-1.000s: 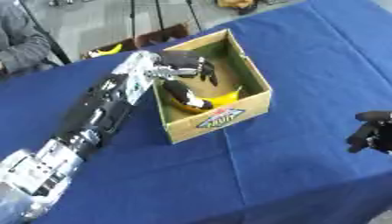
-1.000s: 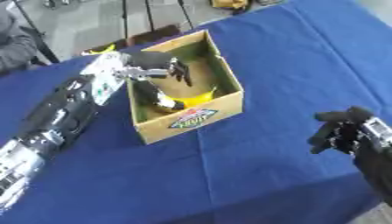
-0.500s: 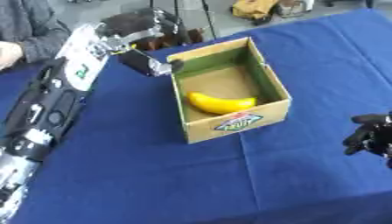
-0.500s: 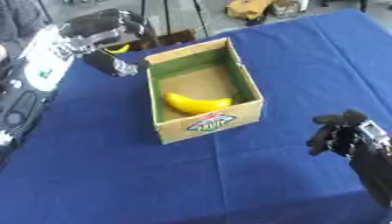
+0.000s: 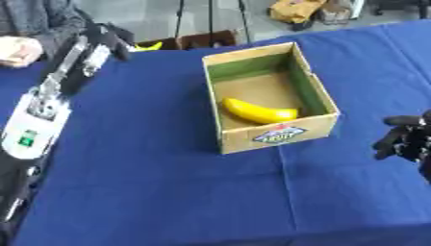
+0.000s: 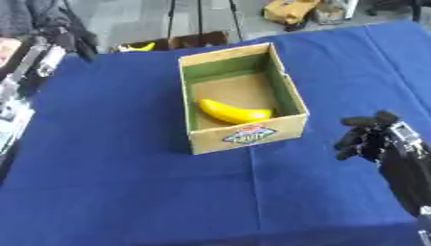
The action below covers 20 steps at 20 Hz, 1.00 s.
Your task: Pick up objects on the table and place them in the box.
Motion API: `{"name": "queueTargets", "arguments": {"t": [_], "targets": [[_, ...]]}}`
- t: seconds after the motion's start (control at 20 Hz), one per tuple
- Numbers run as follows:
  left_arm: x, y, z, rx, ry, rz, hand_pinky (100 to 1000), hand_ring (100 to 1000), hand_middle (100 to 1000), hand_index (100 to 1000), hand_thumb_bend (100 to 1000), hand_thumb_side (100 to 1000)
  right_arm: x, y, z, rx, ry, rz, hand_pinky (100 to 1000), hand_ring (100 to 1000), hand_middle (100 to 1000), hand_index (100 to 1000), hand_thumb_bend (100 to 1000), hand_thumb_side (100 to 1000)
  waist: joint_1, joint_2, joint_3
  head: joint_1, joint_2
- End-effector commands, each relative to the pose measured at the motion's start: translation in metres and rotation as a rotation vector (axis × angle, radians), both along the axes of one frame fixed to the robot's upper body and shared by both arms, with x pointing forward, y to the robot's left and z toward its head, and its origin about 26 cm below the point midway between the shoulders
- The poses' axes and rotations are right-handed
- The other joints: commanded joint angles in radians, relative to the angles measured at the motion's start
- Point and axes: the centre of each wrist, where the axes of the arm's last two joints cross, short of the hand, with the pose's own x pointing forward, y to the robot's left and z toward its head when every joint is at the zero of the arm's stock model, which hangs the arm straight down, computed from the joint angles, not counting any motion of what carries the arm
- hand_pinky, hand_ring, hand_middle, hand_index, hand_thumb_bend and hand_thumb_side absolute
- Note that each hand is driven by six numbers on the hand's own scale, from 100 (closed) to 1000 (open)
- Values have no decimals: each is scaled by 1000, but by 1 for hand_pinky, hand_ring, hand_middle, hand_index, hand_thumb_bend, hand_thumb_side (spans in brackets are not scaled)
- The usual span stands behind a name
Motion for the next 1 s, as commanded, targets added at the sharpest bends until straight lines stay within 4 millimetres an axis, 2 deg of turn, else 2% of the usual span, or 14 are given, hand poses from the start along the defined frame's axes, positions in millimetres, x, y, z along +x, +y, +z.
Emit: {"name": "queueTargets", "arguments": {"t": [0.05, 0.25, 1.0], "targets": [[-7, -5, -4, -161, 31, 24, 533, 529, 618, 751, 156, 1000, 0, -2, 10, 15, -34, -10, 554, 598, 510, 753, 100, 1000, -6, -7, 13, -13, 5], [-13, -8, -13, -234, 75, 47, 531, 528, 617, 751, 156, 1000, 1, -3, 13, 17, -41, -12, 553, 598, 509, 753, 100, 1000, -9, -1, 28, -19, 7], [-18, -12, -21, -234, 115, 53, 533, 530, 620, 752, 157, 1000, 1, -4, 13, 23, -45, -27, 553, 597, 509, 752, 100, 1000, -14, 4, 42, -35, 7]]}}
